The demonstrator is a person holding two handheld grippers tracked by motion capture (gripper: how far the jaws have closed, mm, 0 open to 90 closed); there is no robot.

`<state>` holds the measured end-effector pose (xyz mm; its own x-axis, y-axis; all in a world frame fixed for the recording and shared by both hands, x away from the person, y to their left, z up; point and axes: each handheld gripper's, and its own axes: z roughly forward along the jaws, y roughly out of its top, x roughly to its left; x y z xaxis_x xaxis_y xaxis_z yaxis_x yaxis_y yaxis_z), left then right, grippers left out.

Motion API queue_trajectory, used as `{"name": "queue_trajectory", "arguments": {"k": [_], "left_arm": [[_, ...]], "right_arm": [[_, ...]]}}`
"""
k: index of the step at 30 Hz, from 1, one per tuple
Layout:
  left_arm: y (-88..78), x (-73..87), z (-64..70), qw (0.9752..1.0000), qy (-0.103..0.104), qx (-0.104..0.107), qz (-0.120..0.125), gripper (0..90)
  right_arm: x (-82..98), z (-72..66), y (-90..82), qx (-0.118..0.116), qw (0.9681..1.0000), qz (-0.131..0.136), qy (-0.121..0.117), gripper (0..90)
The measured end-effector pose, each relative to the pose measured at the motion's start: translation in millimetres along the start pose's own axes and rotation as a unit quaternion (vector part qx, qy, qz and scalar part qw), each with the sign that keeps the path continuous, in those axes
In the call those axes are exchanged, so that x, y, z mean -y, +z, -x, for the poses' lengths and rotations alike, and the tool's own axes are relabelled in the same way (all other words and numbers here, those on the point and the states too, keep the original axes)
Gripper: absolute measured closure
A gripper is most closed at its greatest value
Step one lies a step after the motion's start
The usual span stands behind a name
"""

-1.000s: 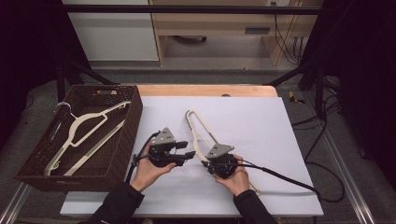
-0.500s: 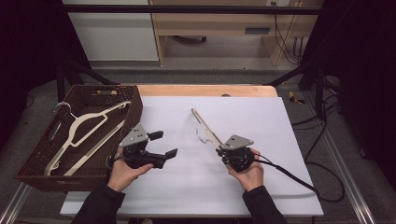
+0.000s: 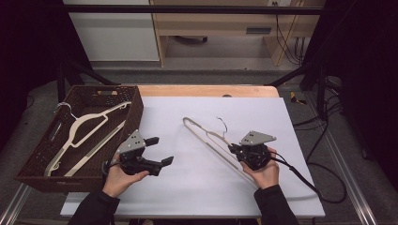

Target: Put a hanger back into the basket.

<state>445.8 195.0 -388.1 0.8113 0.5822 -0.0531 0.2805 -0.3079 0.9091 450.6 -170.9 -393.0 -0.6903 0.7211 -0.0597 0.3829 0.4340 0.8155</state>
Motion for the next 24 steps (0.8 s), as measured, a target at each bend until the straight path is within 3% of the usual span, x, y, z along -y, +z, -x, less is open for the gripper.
{"name": "queue_trajectory", "arguments": {"k": [7,10,16,24], "left_arm": [[4.1,1.5,1.2,0.9999,0.004,0.011,-0.005,12.9],[7.9,2.1,3.3,0.9997,0.012,0.015,-0.014,13.8],[15.4,3.6,8.6,0.9989,0.027,0.026,-0.028,19.2],[27.1,6.6,14.7,0.9962,0.051,0.040,-0.058,36.2]], "right_arm": [[-9.7,-15.7,-2.4,-0.068,0.9976,0.012,-0.004,87.0],[-14.8,-27.7,1.5,-0.107,0.9940,0.012,-0.016,87.0],[-19.8,-46.1,10.0,-0.158,0.9870,0.006,-0.029,87.0],[-21.1,-56.8,16.0,-0.185,0.9821,0.001,-0.036,87.0]]}}
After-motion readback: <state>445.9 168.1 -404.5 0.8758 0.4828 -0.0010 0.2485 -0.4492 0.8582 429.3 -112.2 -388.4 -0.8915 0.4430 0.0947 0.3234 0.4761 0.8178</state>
